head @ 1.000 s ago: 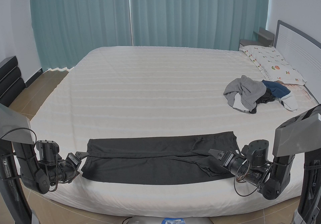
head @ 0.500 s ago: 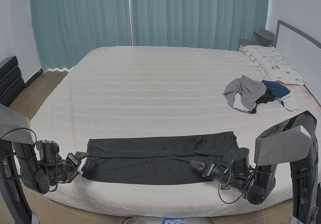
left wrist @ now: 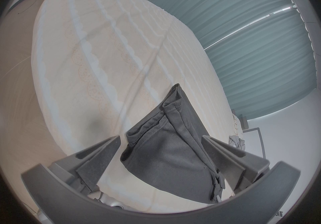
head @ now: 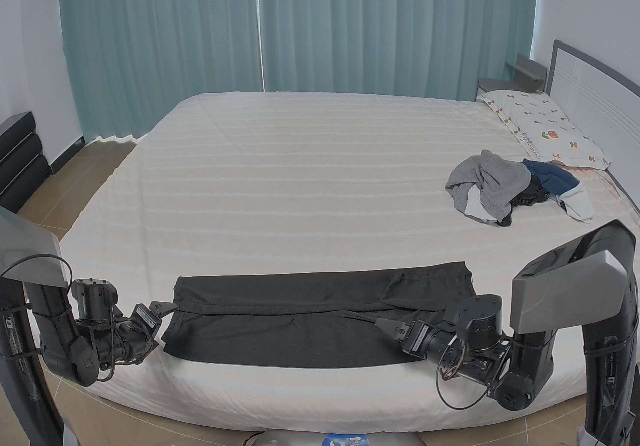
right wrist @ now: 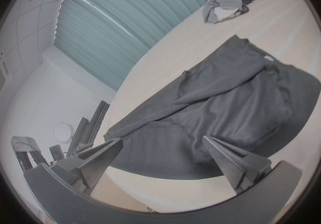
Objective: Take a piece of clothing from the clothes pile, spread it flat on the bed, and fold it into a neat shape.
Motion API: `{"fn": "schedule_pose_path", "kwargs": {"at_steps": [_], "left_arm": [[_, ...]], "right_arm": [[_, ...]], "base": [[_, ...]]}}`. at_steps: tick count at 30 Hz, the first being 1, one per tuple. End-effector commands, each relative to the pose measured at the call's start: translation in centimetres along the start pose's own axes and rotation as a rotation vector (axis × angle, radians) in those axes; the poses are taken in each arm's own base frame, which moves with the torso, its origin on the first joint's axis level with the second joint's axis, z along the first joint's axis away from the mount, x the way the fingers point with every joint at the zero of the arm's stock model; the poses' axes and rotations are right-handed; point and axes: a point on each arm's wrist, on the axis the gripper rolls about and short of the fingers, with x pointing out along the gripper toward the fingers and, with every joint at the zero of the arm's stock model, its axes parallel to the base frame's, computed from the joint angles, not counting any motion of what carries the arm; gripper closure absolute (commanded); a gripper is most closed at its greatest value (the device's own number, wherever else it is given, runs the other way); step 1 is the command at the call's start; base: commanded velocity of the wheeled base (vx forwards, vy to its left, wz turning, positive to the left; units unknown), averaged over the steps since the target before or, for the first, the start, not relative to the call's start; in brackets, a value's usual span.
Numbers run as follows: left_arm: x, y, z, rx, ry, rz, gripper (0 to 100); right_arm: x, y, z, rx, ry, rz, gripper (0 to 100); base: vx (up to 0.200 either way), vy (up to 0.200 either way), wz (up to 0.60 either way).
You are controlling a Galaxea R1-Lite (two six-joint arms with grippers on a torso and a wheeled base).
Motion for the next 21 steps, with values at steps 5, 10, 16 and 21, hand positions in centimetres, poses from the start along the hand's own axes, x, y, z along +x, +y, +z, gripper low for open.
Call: {"fn": "schedule_pose_path", "kwargs": {"at_steps": [5, 10, 16, 21], "left_arm": [[-1.6, -1.7, 0.9, 0.027, -0.056, -0.072, 0], [-1.5, -3.2, 1.6, 0.108, -0.085, -0.113, 0], [0.7, -4.8, 3.2, 0.211, -0.08, -0.103, 0], [3.0, -5.2, 3.7, 0.294, -0.008, -0.044, 0]], "right_arm": [[-4.7, -2.7, 4.5, 0.124, -0.123, -0.102, 0], [-6.1, -5.0, 5.3, 0.308, -0.158, -0.181, 0], [-6.2, -5.8, 5.9, 0.377, -0.163, -0.178, 0], [-6.4, -5.9, 5.8, 0.383, -0.144, -0.167, 0]], "base": [[0.0, 0.0, 0.0], [0.0, 0.0, 0.0], [0.0, 0.0, 0.0], [0.0, 0.0, 0.0]]}}
